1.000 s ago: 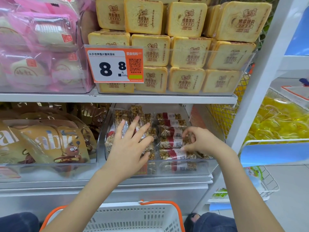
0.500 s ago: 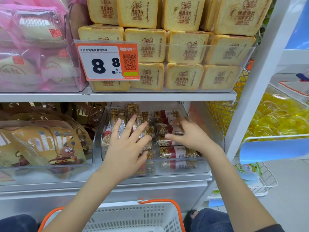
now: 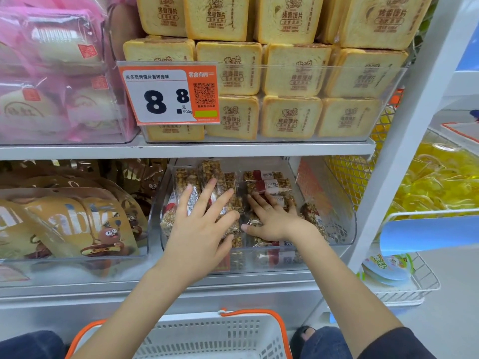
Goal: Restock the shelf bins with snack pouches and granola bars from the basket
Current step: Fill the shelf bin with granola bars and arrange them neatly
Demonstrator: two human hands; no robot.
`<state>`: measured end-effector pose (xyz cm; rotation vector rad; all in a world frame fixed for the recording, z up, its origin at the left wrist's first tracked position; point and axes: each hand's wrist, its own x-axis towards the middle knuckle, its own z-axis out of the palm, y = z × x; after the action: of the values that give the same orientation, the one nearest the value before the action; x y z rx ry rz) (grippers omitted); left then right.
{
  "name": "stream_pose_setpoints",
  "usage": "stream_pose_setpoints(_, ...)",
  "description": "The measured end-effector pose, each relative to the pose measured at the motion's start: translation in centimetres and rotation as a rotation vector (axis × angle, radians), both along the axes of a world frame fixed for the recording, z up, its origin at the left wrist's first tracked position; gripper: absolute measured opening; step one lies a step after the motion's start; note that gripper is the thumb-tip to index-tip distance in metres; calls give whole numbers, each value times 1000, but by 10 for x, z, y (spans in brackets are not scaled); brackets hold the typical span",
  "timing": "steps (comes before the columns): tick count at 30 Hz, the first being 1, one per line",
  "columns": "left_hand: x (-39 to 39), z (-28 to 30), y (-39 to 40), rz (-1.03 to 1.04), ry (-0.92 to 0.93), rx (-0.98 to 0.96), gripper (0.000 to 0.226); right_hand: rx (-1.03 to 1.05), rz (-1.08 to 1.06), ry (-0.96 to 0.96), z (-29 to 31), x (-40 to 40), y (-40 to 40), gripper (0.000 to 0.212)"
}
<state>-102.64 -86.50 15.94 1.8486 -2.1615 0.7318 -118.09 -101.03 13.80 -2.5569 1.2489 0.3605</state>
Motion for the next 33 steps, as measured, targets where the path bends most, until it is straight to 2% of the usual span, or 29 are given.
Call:
stream_pose_setpoints(2,0,0,0,2,-3,-1,27,74,-9,-142,7,-6,2,79)
stream_pose_setpoints(4,0,0,0,0,2,-1,27,163,-131,-435,17,-20,-1,66)
stream_pose_setpoints(6,0,0,-1,-2,8,1,28,47,-342,-668,27,-43,-8,50)
stream_pose_setpoints(7,0,0,-1,-2,9,1,27,-47,-426,-692,32,-53,-13,49)
stream_pose_setpoints(9,-1,3,-1,-3,13,10,27,-144,-534,-581,39,-65,-21,56)
stream_pose_setpoints(11,0,7,-3,-13,23,38,27,-199,-550,-346,41,-61,-20,59)
stream_pose_setpoints(15,7,19,-11,-16,47,117,24,-178,-456,47,42,-46,-16,37)
stream_pose_setpoints(18,10,22,-16,-22,92,137,22,-179,-414,162,45,-48,-13,35)
stream_pose_setpoints(23,14,18,-17,-54,54,78,25,-243,-498,170,57,-49,8,45)
stream_pose_setpoints(25,14,18,-17,-68,69,57,27,-292,-540,116,66,-53,17,45)
stream_pose_setpoints(29,15,15,-16,-90,104,36,29,-332,-539,-128,68,-75,38,29)
stream_pose_setpoints(31,15,14,-16,-102,114,22,30,-311,-573,-241,69,-89,53,32)
stream_pose_setpoints(33,15,13,-16,-111,121,7,31,-260,-611,-457,75,-102,69,38)
